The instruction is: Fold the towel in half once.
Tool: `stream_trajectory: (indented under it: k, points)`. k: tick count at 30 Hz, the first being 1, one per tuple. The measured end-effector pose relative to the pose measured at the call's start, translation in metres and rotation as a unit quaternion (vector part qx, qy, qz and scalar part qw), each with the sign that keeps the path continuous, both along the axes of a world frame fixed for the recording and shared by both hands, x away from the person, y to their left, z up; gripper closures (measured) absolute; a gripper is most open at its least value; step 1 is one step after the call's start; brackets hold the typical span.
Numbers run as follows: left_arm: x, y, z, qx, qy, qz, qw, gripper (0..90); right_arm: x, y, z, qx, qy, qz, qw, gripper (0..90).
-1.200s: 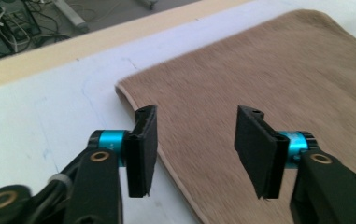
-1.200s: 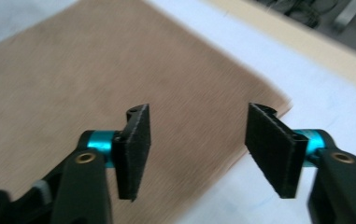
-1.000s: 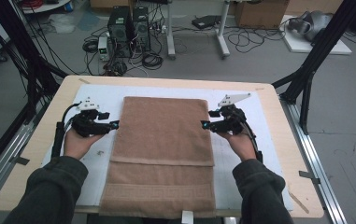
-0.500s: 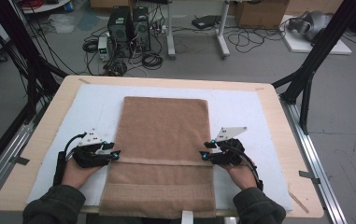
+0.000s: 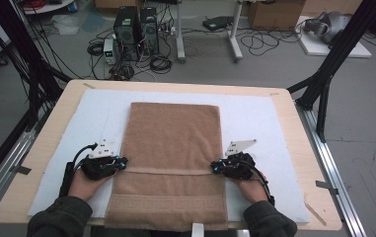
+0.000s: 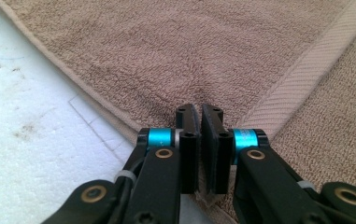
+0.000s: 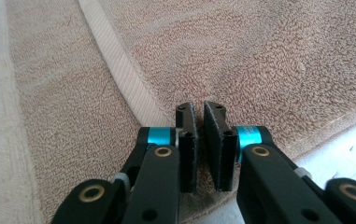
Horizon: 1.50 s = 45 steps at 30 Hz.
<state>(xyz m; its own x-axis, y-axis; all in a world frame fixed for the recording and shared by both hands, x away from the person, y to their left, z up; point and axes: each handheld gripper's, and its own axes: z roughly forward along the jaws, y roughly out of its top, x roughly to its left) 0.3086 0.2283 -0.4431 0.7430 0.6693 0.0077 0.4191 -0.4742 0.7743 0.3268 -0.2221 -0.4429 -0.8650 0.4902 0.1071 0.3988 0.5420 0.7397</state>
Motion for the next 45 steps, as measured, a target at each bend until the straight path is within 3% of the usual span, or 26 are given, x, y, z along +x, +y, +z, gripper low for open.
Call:
stream_trajectory:
  k: [4, 12, 18, 23, 27, 32, 33, 34, 35, 38, 40, 45]
  points:
    - [-0.003, 0.002, 0.005, -0.004, -0.005, 0.004, 1.0000, 86.9, 0.001, 0.000, 0.006, -0.001, -0.005, 0.003, 1.0000, 85.4]
    - [-0.012, 0.008, 0.030, -0.038, -0.021, 0.003, 0.9991, 87.0, -0.002, -0.005, 0.035, 0.018, -0.035, 0.001, 0.9992, 85.5]
    - [-0.031, 0.013, 0.027, -0.048, -0.015, -0.001, 0.9988, 87.0, -0.016, -0.004, 0.038, 0.021, -0.033, 0.012, 0.9992, 85.4]
    - [-0.054, 0.016, 0.027, -0.047, -0.026, -0.002, 0.9985, 87.0, -0.036, -0.004, 0.036, 0.022, -0.031, 0.029, 0.9988, 85.4]
    - [-0.081, 0.018, 0.034, -0.060, -0.034, -0.004, 0.9976, 87.0, -0.058, -0.006, 0.045, 0.029, -0.039, 0.051, 0.9975, 85.4]
    - [-0.128, 0.023, 0.043, -0.066, -0.027, -0.028, 0.9971, 86.9, -0.095, -0.010, 0.063, 0.052, -0.039, 0.101, 0.9928, 84.3]
    - [-0.134, 0.024, 0.041, -0.061, -0.023, -0.028, 0.9975, 85.4, -0.101, -0.011, 0.064, 0.061, -0.032, 0.113, 0.9913, 81.3]
    - [-0.137, 0.025, 0.040, -0.053, -0.017, -0.024, 0.9982, 77.6, -0.104, -0.012, 0.065, 0.066, -0.027, 0.119, 0.9903, 76.4]
    - [-0.137, 0.025, 0.038, -0.058, -0.009, -0.022, 0.9980, 68.4, -0.106, -0.012, 0.065, 0.064, -0.034, 0.117, 0.9904, 73.8]
    - [-0.122, 0.027, 0.035, -0.053, -0.013, -0.007, 0.9985, 60.7, -0.095, -0.012, 0.059, 0.055, -0.038, 0.097, 0.9930, 64.7]
    - [-0.108, 0.026, 0.034, -0.054, -0.020, -0.003, 0.9984, 57.3, -0.082, -0.010, 0.054, 0.052, -0.029, 0.083, 0.9948, 62.3]
    - [-0.061, 0.016, 0.032, -0.056, -0.020, 0.004, 0.9982, 50.2, -0.041, -0.006, 0.050, 0.022, -0.047, 0.023, 0.9984, 54.4]
